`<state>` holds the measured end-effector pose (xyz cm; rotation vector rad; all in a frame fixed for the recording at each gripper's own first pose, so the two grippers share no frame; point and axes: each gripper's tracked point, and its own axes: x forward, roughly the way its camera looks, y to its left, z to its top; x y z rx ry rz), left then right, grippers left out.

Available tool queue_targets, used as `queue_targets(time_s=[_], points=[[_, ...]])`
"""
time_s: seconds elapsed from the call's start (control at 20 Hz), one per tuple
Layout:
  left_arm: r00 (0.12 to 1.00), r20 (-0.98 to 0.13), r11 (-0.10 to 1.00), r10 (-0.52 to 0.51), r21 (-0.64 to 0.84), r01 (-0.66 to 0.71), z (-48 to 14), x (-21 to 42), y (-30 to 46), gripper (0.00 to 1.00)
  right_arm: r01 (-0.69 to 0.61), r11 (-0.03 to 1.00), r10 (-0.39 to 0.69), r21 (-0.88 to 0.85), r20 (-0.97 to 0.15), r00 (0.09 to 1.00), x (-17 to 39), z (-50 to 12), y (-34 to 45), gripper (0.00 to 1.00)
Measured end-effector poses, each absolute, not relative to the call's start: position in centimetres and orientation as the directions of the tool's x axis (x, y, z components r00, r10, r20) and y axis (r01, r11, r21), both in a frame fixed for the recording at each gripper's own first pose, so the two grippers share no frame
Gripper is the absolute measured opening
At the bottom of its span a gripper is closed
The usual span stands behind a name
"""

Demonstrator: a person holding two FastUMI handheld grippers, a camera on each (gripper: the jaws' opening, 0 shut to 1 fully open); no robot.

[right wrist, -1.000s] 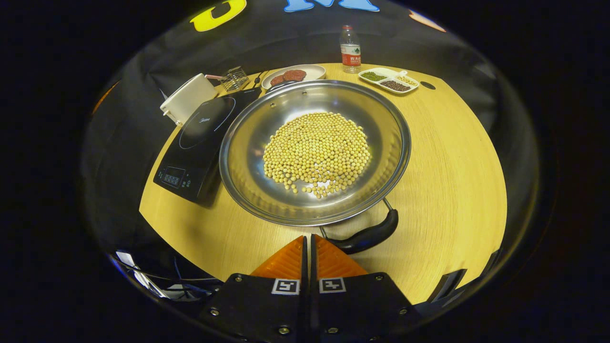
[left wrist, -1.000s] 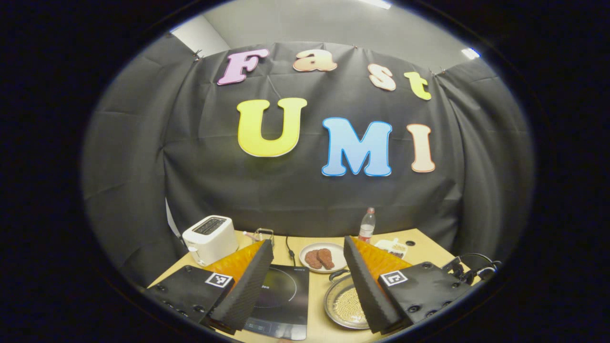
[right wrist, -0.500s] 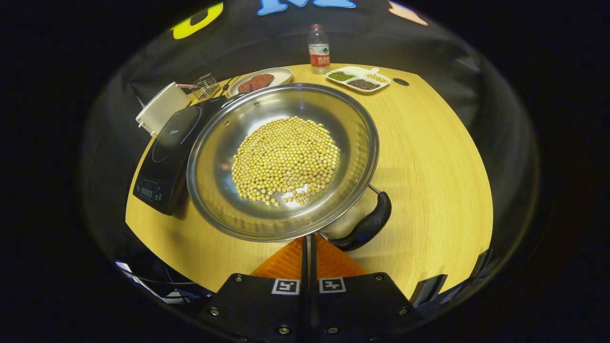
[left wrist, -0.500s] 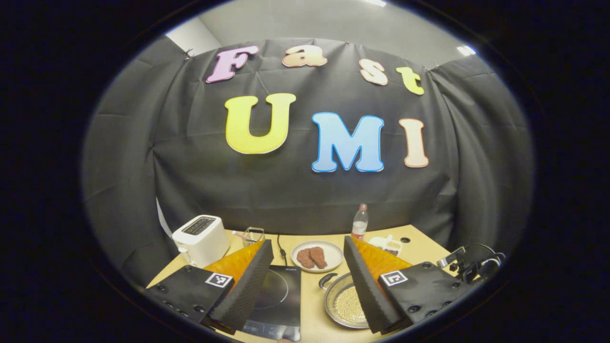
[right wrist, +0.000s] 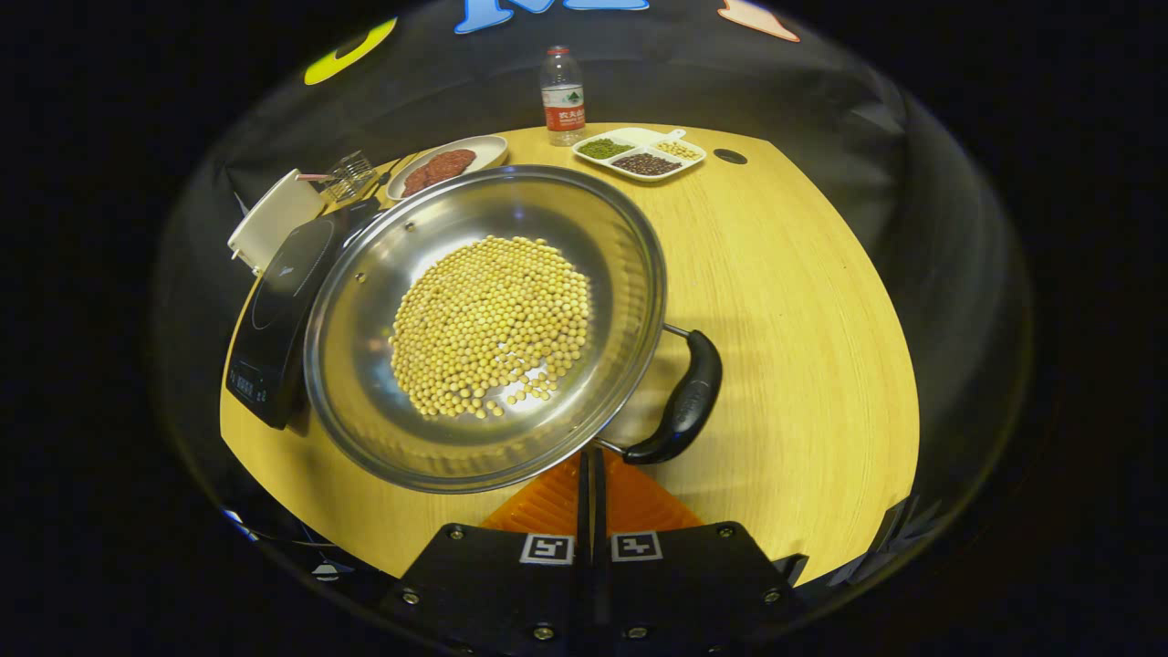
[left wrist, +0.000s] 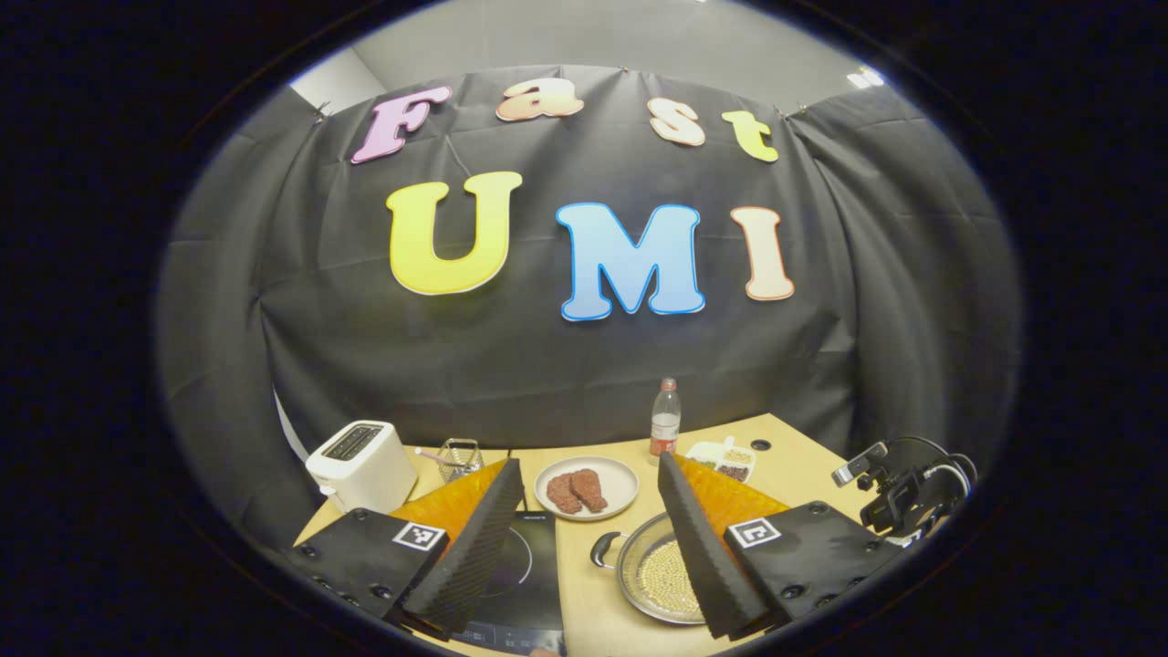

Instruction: First push the handle of the pot to place it horizontally, then grasp the pot with both hands and set it on the induction cooktop.

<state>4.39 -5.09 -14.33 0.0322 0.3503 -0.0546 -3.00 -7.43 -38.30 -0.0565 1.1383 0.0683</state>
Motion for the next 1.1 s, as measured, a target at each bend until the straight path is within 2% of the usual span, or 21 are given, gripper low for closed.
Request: queue_targets(time_s=[0.45, 0.95, 1.05, 1.1], points=[[0.930, -0.365, 1.000, -0.024, 0.001, 0.027, -15.2, 5.1, -4.4, 0.95, 0.048, 0.997, 0.039, 0.067, -0.895, 0.444, 0.6, -37.1, -10.5, 0.01], [0.914, -0.404, 0.999, -0.035, -0.011, 0.033, -17.7, 5.1, -4.8, 0.95, 0.028, 1.000, -0.009, 0.005, -0.872, 0.489, 3.8, -36.5, -12.1, 0.03], [0.907, -0.419, 0.999, -0.039, -0.018, 0.034, -18.7, 4.9, -4.8, 0.97, 0.024, 1.000, -0.028, -0.017, -0.845, 0.535, 3.7, -35.6, -12.5, 0.03], [0.902, -0.430, 0.999, -0.042, -0.023, 0.036, -19.5, 4.7, -4.9, 0.95, 0.028, 0.999, -0.036, -0.024, -0.825, 0.564, 3.6, -34.6, -12.7, 0.09]])
